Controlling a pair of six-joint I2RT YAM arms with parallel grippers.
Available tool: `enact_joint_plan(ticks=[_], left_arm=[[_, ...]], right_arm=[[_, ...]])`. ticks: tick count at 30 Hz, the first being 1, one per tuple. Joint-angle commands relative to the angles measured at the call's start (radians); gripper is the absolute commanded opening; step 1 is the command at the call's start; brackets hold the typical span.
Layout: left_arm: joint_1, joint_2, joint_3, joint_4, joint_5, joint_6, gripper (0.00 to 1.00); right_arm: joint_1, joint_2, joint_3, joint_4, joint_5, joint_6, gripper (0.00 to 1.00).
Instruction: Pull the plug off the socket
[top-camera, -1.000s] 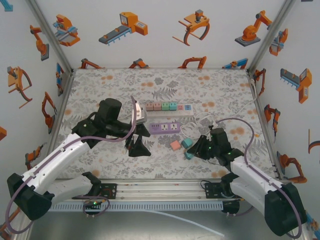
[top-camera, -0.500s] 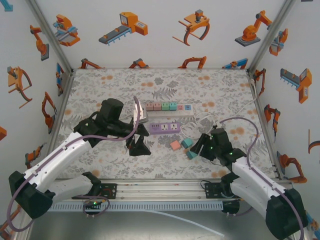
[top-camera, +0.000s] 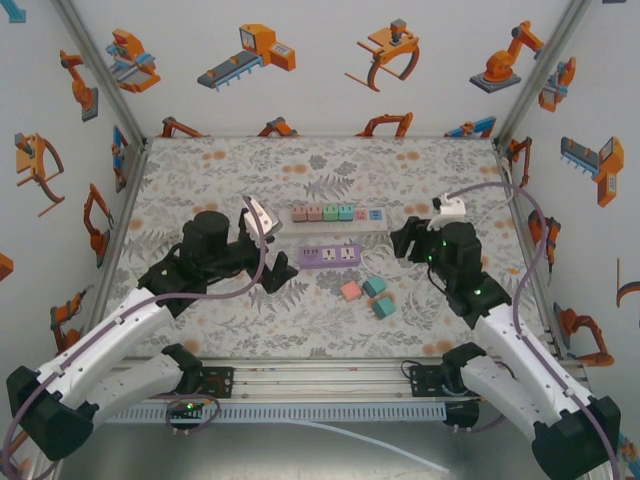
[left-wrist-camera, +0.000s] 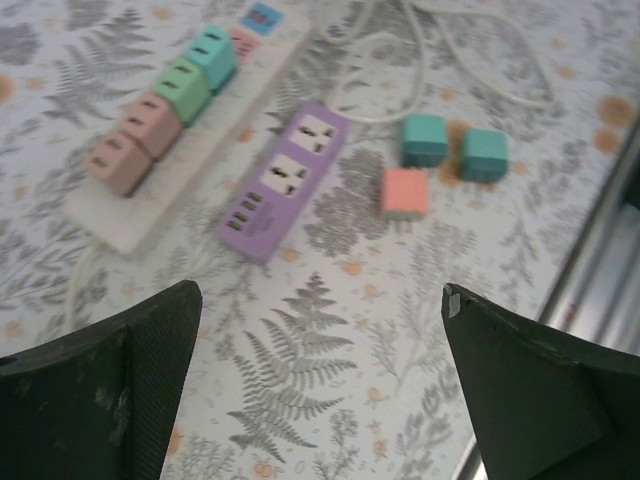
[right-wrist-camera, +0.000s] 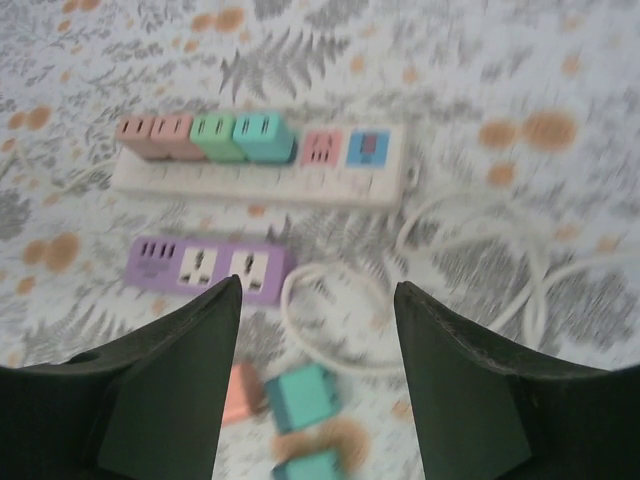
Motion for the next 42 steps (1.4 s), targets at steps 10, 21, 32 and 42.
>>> enact_joint_plan(ticks=[10, 21, 32, 42], left_arm=[[0.136, 0.287, 0.227, -0.090, -0.528, -0.593, 0.97], [0.217, 0.601, 0.454, -0.276, -0.518, -0.903, 0.98], [0.290, 0.892, 0.645, -0.373, -0.349, -0.905, 0.91], [0.297, 1.042, 0.710, -0.313, -0.243, -0.861, 0.76]], right_arm=[[0.000, 0.370, 0.204, 0.147, -0.434, -1.083, 0.80], [-0.017, 0.825, 0.661, -0.246, -0.707, -1.177, 0.80], [-0.018, 1.142, 0.941, -0.451, -0.644, -1.324, 0.74], [-0.018, 1.235, 0.997, -0.531, -0.644, -1.374, 0.51]])
